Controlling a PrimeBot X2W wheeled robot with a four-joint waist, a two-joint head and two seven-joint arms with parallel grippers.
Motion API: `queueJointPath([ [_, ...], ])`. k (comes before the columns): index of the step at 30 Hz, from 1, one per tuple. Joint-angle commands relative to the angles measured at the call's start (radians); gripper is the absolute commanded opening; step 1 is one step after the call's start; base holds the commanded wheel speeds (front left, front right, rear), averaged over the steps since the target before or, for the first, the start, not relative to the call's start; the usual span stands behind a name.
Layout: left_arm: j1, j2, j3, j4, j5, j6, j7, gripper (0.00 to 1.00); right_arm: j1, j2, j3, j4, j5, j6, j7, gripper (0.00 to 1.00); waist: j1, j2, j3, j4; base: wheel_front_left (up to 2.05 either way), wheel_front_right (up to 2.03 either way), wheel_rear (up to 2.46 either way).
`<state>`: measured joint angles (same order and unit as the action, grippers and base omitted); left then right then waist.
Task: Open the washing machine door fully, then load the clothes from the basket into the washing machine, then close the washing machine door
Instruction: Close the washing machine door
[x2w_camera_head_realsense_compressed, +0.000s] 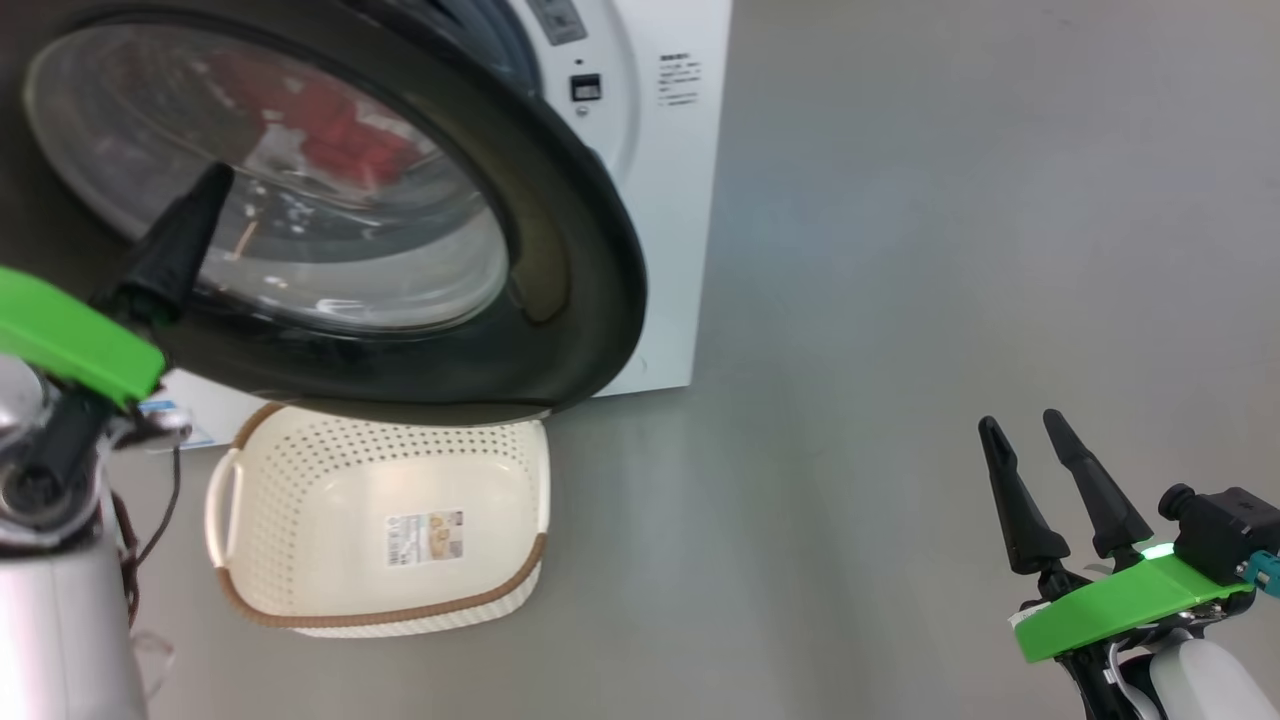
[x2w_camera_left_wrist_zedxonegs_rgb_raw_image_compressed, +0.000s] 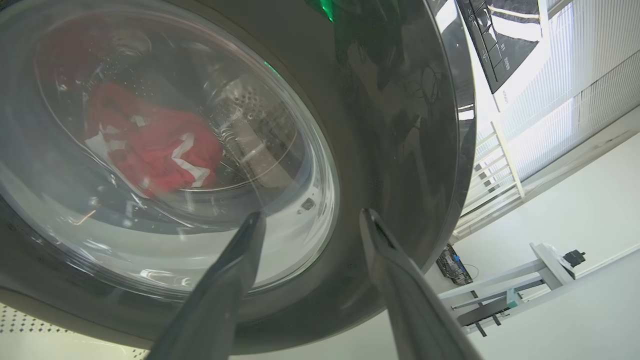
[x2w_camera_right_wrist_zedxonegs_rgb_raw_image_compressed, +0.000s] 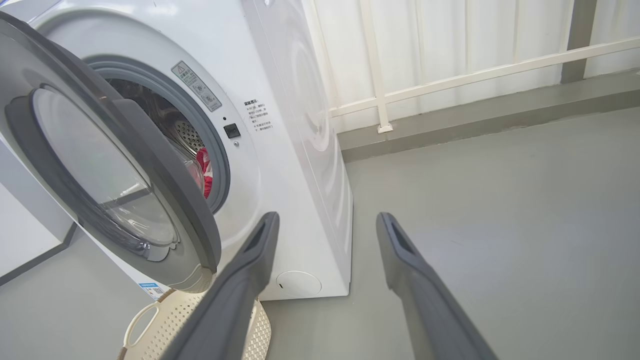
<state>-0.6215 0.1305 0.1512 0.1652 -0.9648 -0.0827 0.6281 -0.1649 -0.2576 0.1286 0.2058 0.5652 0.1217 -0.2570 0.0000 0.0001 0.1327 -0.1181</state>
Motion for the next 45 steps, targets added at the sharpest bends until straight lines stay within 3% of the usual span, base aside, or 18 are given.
queueJointPath([
  [1, 0.001, 0.049, 0.02, -0.038, 0.015, -0.014, -0.007, 1.0, -0.001, -0.018, 0.02, -0.025, -0.005, 0.009, -0.005, 1.0, 0.0, -0.0001, -0.008, 0.017, 0.0, 0.0, 0.0],
  [10, 0.158, 0.087, -0.024, -0.115, 0.123, -0.043, -0.164, 1.0, 0.011, -0.033, 0.019, -0.025, -0.009, 0.009, -0.005, 1.0, 0.0, -0.0001, -0.03, 0.071, 0.0, 0.0, 0.0],
  [17, 0.301, 0.083, -0.043, -0.139, 0.216, -0.047, -0.385, 1.0, 0.014, -0.037, 0.019, -0.029, -0.009, 0.009, -0.005, 1.0, 0.0, -0.0001, -0.032, 0.105, 0.0, 0.0, 0.0],
  [32, 0.479, 0.072, -0.122, -0.024, 0.408, -0.047, -0.813, 1.0, 0.018, -0.047, 0.022, -0.029, -0.005, 0.009, -0.005, 1.0, 0.0, -0.0001, -0.044, 0.126, 0.0, 0.0, 0.0],
  [45, 0.56, 0.007, -0.115, -0.017, 0.557, -0.031, -0.889, 1.0, 0.04, -0.053, 0.011, -0.034, -0.006, 0.009, -0.005, 1.0, 0.0, -0.0001, -0.061, 0.131, 0.0, 0.0, 0.0],
])
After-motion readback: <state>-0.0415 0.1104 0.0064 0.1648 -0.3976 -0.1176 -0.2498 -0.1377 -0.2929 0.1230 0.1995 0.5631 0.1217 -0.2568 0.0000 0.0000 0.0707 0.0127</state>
